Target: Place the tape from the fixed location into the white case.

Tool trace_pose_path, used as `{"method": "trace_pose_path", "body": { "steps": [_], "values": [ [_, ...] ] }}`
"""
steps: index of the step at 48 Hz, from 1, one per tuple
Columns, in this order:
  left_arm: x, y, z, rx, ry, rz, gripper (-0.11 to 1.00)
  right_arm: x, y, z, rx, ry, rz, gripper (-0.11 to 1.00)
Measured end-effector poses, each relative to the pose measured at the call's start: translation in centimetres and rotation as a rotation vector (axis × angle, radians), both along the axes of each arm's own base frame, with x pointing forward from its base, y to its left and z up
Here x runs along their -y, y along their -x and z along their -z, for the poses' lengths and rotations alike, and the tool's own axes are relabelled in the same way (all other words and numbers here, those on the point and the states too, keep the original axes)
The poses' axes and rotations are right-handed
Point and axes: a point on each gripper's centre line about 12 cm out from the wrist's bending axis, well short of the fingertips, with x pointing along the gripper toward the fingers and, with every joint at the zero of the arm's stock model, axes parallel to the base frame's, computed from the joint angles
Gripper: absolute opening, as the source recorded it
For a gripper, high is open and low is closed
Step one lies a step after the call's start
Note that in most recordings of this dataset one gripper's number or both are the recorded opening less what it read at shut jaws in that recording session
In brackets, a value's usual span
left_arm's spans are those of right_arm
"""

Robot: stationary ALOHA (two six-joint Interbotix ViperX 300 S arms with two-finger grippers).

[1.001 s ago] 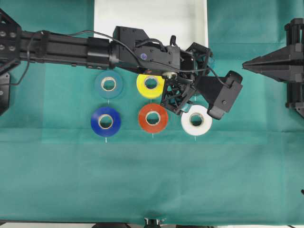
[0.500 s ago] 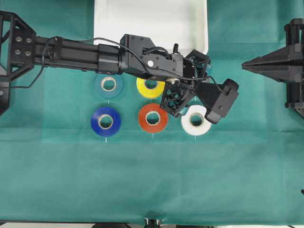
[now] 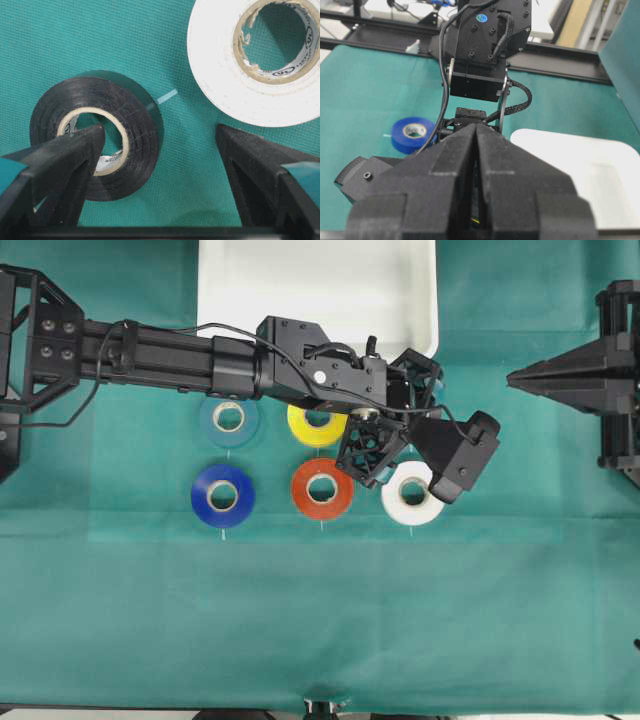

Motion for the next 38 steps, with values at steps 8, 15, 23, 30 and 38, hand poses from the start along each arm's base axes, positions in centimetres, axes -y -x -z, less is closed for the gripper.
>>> {"method": "trace_pose_path", "body": {
  "steps": [8, 15, 23, 30, 38],
  "values": [
    [0.0, 0.0, 0.0, 0.0, 0.0, 0.0, 0.99, 0.0, -0.02, 0.03, -0.002, 0.0, 0.0, 0.0],
    [0.0, 0.0, 0.0, 0.0, 0.0, 0.0, 0.93, 0.0, -0.02, 0.03, -0.002, 0.0, 0.0, 0.0],
    [0.0, -0.12, 0.04, 0.009, -0.001, 0.002, 0.63, 0.0, -0.02, 0.03, -0.002, 0.0, 0.0, 0.0],
    [-0.42, -0.21, -0.01, 0.018, 0.0, -0.007, 0.29, 0.0, 0.0, 0.0, 0.0, 0.0, 0.0, 0.0],
    [-0.43, -0.13, 0.05, 0.017, -0.002, -0.007, 0.23, 0.0, -0.02, 0.03, -0.002, -0.001, 0.0, 0.0]
  ]
}}
